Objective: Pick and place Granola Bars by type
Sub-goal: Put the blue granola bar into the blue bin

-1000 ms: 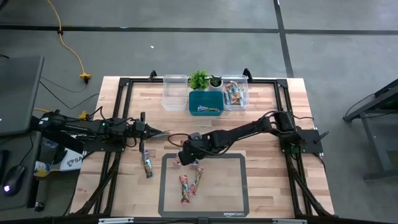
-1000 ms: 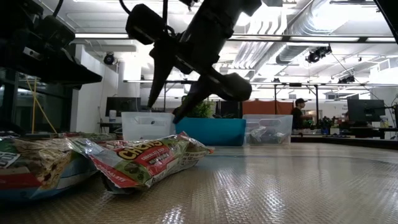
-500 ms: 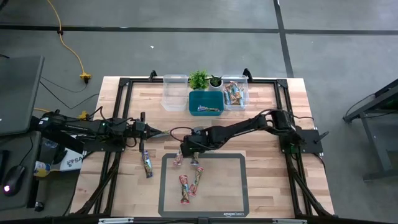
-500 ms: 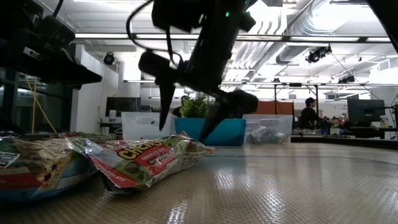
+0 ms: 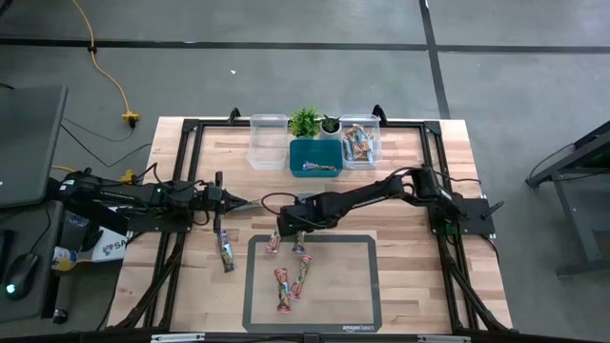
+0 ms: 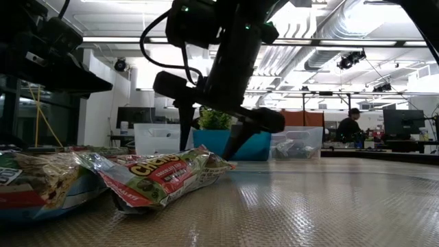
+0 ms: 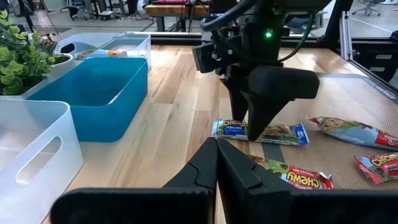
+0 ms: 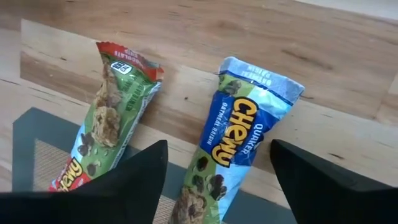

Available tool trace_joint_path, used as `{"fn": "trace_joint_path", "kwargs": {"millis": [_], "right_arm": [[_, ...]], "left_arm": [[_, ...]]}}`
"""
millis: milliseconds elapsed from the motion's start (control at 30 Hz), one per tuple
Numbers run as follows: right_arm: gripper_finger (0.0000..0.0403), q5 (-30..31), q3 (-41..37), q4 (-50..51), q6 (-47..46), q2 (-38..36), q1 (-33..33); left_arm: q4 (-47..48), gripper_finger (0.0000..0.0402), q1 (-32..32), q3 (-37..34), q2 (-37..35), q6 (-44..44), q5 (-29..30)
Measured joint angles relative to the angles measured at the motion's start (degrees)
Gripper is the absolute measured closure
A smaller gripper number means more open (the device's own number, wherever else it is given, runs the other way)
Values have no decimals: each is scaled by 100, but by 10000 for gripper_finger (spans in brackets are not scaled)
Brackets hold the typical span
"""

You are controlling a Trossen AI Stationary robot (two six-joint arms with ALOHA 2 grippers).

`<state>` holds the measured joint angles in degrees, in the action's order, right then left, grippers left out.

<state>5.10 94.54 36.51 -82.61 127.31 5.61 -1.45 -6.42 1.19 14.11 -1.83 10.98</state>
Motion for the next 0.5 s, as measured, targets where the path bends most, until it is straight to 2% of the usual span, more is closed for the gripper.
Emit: {"fn": "trace_joint_path", "kwargs": {"millis": [267, 500], "right_arm": [[175, -42, -2, 24, 48, 107, -9], [200, 28, -13, 18, 151, 118, -33]], "left_arm": [[0, 400, 1, 0, 2, -1, 0], [0, 400, 0, -1, 0, 0, 0]]}}
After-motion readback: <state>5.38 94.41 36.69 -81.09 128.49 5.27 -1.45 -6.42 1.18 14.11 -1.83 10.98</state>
